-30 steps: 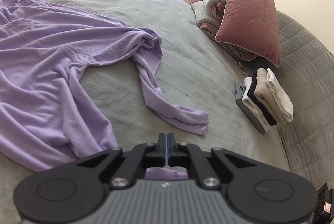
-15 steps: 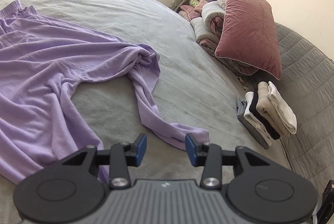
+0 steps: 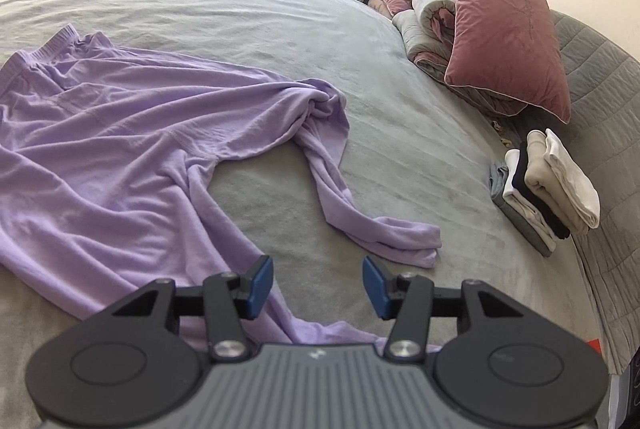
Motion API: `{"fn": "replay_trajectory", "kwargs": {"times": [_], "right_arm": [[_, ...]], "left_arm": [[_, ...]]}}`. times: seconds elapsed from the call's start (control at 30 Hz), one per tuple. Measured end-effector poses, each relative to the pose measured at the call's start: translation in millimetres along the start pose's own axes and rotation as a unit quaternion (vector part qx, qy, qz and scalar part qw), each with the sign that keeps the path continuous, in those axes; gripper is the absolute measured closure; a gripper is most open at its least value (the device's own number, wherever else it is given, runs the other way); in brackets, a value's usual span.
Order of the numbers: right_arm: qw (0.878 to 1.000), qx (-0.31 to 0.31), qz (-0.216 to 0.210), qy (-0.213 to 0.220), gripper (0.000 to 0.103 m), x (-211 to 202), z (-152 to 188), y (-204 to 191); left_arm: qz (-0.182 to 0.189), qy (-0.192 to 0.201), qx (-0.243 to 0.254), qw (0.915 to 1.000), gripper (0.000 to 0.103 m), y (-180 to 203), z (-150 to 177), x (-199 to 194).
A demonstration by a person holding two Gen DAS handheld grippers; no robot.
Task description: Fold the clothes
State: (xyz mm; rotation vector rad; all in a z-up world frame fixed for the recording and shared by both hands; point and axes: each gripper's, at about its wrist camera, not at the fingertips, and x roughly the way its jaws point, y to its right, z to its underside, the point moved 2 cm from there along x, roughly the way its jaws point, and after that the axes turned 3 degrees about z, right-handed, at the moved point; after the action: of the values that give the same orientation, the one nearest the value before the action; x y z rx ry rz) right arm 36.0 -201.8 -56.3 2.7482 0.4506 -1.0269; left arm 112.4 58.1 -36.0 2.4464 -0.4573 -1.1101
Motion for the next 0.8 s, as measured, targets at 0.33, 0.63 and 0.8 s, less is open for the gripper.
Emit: {"fn": "replay_trajectory", "kwargs": {"times": [0.33, 0.63, 0.8], "right_arm": [[0.998, -0.016, 0.065, 0.003, 0.101, 11, -3, 1], [0.985, 0.041, 0.168, 0.011, 0.101, 33, -14, 38], [0.984, 0.035, 0.177, 0.008, 0.090, 39, -14, 33]], "left_arm": [[-0.012, 0.012, -0.016, 0.9997, 0.052, -11, -3, -9], [-0.026, 0.030, -0.034, 0.9986, 0.050, -35, -7, -31], [-0.047, 0.038, -0.040, 0.9974, 0.043, -57, -7, -48]]}}
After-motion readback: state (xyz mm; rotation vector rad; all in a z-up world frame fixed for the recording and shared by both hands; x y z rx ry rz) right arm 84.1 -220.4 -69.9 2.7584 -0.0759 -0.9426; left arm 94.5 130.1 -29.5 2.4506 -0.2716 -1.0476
